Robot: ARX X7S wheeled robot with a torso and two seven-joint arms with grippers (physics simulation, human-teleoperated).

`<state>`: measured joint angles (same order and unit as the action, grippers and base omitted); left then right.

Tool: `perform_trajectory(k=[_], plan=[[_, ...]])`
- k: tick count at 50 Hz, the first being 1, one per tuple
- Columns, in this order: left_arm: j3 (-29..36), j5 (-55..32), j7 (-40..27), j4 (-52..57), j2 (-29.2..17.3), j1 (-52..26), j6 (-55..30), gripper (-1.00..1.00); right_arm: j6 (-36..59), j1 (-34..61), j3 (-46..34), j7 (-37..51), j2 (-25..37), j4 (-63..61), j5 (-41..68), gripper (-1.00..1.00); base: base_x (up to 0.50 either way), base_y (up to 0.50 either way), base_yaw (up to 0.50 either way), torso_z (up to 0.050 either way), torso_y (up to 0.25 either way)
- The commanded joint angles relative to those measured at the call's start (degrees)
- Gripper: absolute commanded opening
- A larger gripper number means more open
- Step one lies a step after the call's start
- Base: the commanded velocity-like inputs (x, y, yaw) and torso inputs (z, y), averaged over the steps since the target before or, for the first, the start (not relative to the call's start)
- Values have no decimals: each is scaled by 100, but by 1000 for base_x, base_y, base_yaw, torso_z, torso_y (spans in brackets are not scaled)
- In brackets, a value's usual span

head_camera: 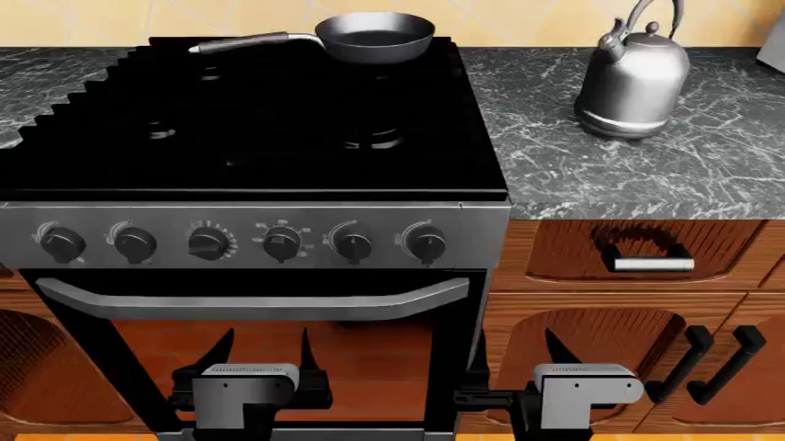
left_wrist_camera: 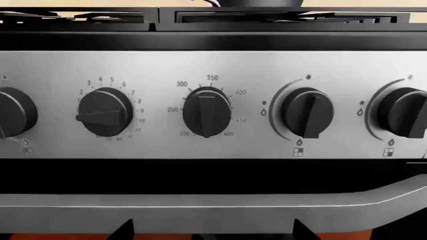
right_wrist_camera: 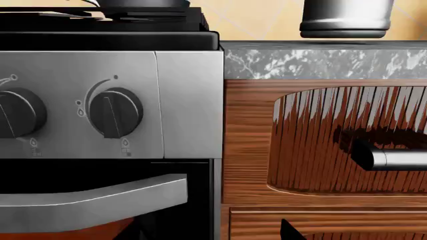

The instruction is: Pick the kettle from the counter and place it on a stove burner. Then turn the burner on.

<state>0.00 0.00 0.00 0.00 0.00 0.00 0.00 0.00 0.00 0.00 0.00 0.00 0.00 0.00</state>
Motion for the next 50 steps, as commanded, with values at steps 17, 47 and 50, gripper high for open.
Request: perform_trajectory(k=[17,47,50], plan=[[380,-754,-14,2044,-538,242,-161,100,1928,331,-540,303,408,-2447,620,100,0,0,0,21,0],[576,-970,-529,4114,-893,-1449,-2112,100,3725,1603,-619,332,896,-5162,1186,100,168,-167,0,33,0],[628,-857,-589,4118,-926,-1460,-2108,100,3687,1603,-611,348,914,-5161,1191,100,418,-391,0,0,0]])
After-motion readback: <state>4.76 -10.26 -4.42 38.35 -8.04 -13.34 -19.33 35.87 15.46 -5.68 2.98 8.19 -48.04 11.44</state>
